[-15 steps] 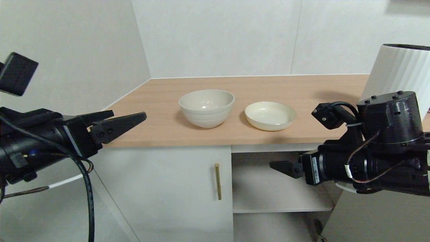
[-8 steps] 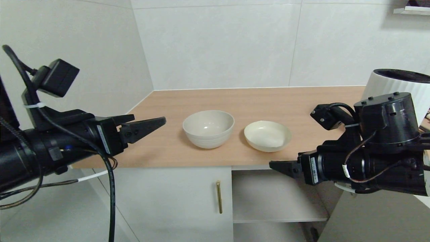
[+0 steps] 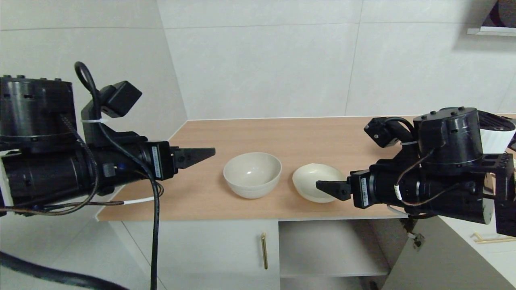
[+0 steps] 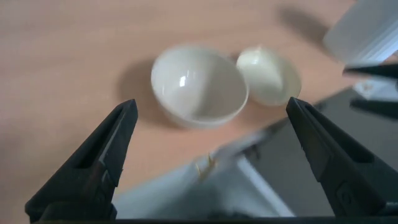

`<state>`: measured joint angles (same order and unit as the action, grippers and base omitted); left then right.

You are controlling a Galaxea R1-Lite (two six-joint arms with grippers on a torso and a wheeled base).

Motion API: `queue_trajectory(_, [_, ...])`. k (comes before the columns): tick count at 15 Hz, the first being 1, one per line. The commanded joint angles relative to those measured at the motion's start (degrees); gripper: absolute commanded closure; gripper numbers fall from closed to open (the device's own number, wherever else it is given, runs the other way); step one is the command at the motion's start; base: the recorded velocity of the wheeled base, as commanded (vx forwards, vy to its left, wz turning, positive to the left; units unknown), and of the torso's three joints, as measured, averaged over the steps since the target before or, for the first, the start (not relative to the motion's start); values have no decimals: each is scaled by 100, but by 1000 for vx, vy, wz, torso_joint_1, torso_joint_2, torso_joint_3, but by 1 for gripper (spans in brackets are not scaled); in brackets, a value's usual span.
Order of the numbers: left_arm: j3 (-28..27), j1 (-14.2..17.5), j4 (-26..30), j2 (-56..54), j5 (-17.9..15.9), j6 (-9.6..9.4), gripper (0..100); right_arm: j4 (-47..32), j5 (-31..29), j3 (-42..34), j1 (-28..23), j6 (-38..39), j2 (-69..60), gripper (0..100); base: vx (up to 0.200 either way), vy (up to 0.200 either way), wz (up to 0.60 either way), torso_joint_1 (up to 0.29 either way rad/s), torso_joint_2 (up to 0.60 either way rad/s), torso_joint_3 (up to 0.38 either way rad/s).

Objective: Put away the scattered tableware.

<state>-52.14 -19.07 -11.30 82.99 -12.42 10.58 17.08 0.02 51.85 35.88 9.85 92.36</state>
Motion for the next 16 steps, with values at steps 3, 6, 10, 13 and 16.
queue_trajectory(3, [-578, -62, 1218, 191, -6, 155, 0, 6, -178, 203, -46, 8, 265, 0, 0, 0, 0, 15, -24, -14])
queue_trajectory(6, [-877, -141, 1403, 525, 3, 805, 0, -934, -328, 880, -125, 588, 353, 0, 0, 0, 0, 0, 0, 0])
queue_trajectory(10, [-1501, -159, 1710, 1298, 3, 2036, 0, -1734, -741, 1811, -450, 1379, 1030, 0, 0, 0, 0, 0, 0, 0])
queue_trajectory(13, [-1773, -159, 1693, 1896, 56, 2598, 0, -1708, -1101, 2040, -635, 1414, 1496, 0, 0, 0, 0, 0, 0, 0])
queue_trajectory(16, [-1976, -159, 1684, 2283, 73, 2976, 0, -1690, -1110, 2084, -687, 1432, 1531, 0, 0, 0, 0, 0, 0, 0])
